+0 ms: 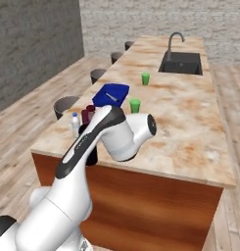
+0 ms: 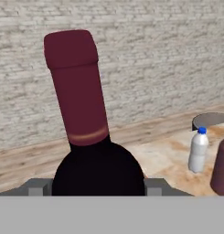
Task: Place the drinks on the dining counter in a tight cluster.
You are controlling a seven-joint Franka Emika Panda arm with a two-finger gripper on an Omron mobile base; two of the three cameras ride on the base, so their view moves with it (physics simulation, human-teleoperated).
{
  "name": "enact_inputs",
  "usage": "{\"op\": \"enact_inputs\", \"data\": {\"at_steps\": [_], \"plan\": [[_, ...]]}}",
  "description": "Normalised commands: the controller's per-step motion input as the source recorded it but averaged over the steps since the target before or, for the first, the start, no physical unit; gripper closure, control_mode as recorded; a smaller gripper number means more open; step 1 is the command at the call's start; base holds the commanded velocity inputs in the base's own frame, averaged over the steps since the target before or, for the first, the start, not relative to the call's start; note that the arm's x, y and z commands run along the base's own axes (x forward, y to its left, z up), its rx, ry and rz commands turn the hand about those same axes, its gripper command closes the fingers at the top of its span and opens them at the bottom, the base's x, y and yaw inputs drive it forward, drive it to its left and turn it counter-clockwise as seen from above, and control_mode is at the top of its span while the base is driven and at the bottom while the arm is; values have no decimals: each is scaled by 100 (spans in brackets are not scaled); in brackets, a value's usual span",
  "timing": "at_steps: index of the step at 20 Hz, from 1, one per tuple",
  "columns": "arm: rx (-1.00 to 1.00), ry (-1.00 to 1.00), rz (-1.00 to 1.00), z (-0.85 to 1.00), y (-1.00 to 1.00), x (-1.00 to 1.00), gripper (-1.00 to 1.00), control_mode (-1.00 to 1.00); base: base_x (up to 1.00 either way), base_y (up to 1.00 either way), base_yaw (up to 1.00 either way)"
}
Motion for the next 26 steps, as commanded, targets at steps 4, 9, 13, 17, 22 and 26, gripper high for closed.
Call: {"op": "enact_inputs", "data": {"at_steps": [4, 9, 13, 17, 22, 26], "plan": [[0, 0, 0, 0, 0, 0, 100, 100, 53, -19, -9], [0, 0, 0, 0, 0, 0, 100, 100, 71, 12, -18], [0, 0, 0, 0, 0, 0, 100, 100, 49, 9, -6], [0, 0, 0, 0, 0, 0, 100, 100, 8, 0, 0], [0, 0, 0, 0, 0, 0, 100, 100, 0, 0, 0], [0, -1, 0, 0, 6, 11, 100, -100, 0, 0, 0]]}}
